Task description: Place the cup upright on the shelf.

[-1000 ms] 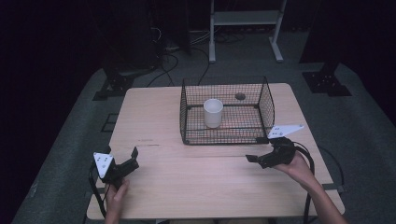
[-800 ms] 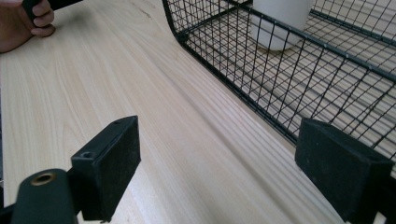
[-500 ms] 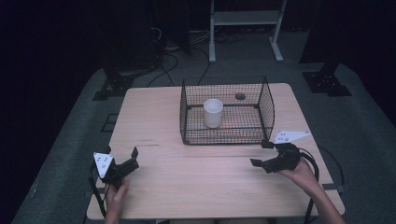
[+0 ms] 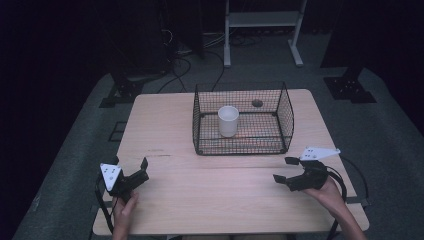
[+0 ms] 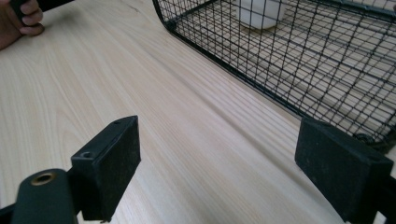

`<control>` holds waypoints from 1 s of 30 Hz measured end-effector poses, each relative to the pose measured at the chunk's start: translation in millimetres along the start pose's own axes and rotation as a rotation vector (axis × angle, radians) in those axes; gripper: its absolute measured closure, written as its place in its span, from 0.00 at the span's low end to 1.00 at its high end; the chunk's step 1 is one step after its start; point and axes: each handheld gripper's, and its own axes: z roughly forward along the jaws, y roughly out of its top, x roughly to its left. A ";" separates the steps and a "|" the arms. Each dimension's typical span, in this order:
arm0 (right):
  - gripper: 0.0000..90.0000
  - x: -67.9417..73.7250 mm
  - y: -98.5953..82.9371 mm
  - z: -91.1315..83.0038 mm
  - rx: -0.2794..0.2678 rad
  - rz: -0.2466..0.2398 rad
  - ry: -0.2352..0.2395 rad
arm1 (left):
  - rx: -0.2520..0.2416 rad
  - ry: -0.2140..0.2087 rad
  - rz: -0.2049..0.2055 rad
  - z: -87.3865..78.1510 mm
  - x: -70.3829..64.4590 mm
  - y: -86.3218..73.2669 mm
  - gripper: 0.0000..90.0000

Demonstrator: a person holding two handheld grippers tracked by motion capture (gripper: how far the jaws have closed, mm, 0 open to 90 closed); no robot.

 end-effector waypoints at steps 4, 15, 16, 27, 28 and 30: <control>0.15 0.3 -7.1 -4.6 -0.016 0.013 -0.015 | 0.000 0.001 0.000 0.0 0.0 0.0 0.00; 0.15 3.1 -24.0 -18.0 -0.058 0.044 -0.042 | 0.001 0.003 0.001 0.0 -0.1 0.0 0.00; 0.15 3.3 -25.7 -18.4 -0.063 0.047 -0.042 | 0.001 0.003 0.000 0.0 -0.1 0.0 0.00; 0.15 12.5 -39.0 -21.3 -0.078 0.061 -0.060 | 0.001 0.001 0.001 -0.1 -0.2 0.1 0.00; 0.15 12.8 -40.5 -21.5 -0.085 0.063 -0.065 | 0.001 0.000 0.002 0.0 -0.2 0.0 0.00; 0.15 14.0 -46.1 -21.9 -0.108 0.087 -0.077 | 0.001 0.000 0.002 0.0 -0.2 0.1 0.00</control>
